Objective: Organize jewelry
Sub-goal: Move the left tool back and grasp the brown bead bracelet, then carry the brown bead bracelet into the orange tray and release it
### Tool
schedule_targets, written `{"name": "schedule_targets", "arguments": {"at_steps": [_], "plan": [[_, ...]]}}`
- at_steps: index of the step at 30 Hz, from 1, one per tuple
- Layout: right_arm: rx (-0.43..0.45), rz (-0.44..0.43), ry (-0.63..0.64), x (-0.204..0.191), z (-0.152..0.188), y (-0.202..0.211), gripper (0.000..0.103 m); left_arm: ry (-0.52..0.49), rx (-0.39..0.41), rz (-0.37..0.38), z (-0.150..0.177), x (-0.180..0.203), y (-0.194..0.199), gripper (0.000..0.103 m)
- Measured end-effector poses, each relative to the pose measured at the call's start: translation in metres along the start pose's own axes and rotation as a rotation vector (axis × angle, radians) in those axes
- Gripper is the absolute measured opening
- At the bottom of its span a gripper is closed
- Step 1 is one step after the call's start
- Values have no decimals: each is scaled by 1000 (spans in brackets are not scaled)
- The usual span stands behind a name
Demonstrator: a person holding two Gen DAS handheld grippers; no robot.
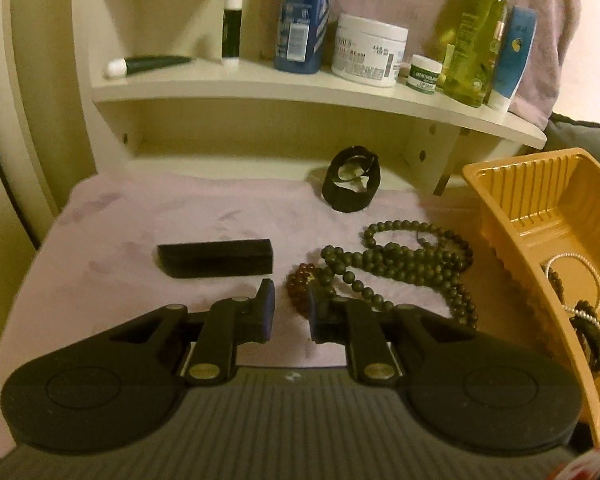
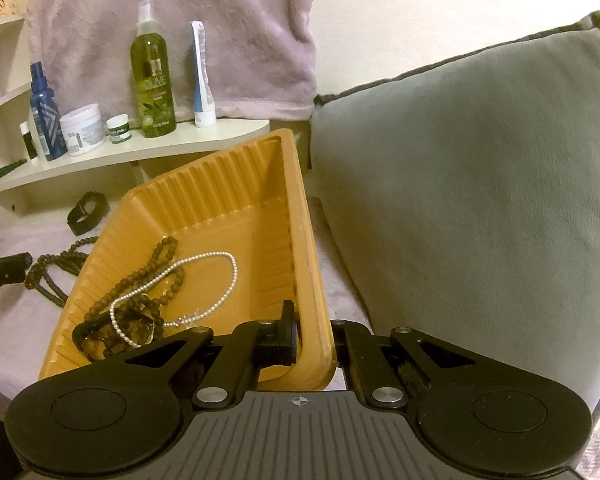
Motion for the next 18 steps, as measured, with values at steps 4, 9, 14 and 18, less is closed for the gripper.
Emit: {"name": "schedule_targets", "arguments": {"at_steps": [4, 9, 14, 18], "plan": [[-4, 5, 1, -1, -1, -3, 5, -7, -3, -7, 2, 2, -10, 17], [-6, 5, 2, -1, -1, -3, 5, -42, 4, -30, 3, 5, -17, 19], [-5, 5, 3, -2, -1, -3, 5, -61, -4, -16, 2, 2, -14, 6], [-3, 3, 0, -1, -1, -2, 5, -110, -1, -22, 1, 2, -1, 4]]}}
Point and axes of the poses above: each gripper's, at about its wrist camera, not at the fingertips, and y roughly against the way its jaws point, x to its right, z to its underside, the point moved 2 cm from there along -y, roughly the way its jaws point, and after that the axes turned 13 degrees about x, right-handed, at the moved point
